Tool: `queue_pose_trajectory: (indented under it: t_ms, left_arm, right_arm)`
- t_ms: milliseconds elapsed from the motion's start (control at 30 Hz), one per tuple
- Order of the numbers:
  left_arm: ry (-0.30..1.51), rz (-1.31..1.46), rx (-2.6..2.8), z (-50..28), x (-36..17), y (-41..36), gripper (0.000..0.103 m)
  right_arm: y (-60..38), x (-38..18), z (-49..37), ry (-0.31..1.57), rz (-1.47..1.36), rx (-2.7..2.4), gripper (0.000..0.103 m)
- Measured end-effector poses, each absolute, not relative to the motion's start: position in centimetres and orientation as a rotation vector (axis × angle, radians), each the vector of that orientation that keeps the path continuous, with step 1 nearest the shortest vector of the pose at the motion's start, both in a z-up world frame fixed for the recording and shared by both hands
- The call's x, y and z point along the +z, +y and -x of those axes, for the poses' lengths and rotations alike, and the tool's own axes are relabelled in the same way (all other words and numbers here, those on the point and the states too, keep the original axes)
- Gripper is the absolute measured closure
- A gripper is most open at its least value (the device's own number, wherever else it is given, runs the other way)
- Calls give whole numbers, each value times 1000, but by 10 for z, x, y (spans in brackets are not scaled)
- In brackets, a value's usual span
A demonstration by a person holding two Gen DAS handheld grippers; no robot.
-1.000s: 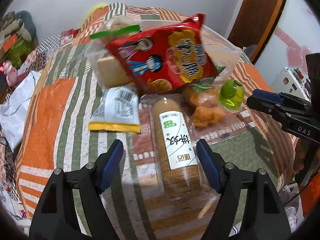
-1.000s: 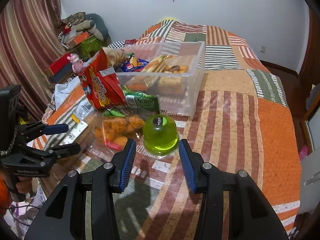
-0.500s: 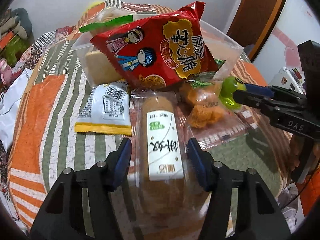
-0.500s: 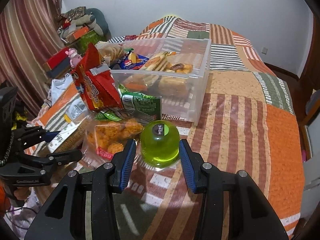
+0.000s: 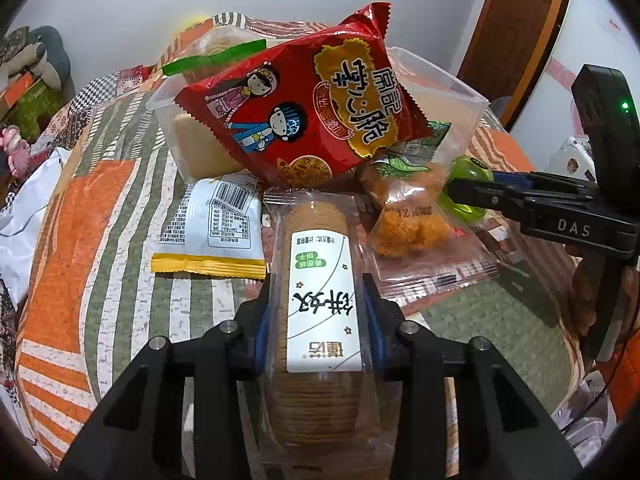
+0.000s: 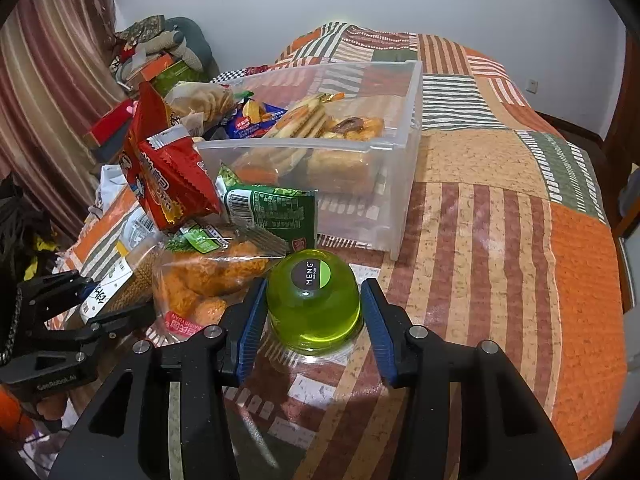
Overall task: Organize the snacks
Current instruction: 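Grasp the tall cracker roll pack with the left tool while the right tool grasps the green jelly cup, then carry the cracker roll with the left tool into the box while the right tool drops the jelly cup there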
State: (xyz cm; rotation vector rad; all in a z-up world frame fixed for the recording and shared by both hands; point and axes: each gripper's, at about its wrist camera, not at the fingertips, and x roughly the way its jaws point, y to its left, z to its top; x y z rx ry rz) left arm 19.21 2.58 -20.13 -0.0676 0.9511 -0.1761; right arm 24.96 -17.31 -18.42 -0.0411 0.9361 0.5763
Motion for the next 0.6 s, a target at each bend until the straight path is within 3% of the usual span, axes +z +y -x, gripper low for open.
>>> queue_pose_trajectory:
  t_ms: [600]
  left_arm:
    - [927, 132, -169, -160, -179, 45, 66]
  right_arm:
    - [-192, -166, -227, 870, 39, 550, 60]
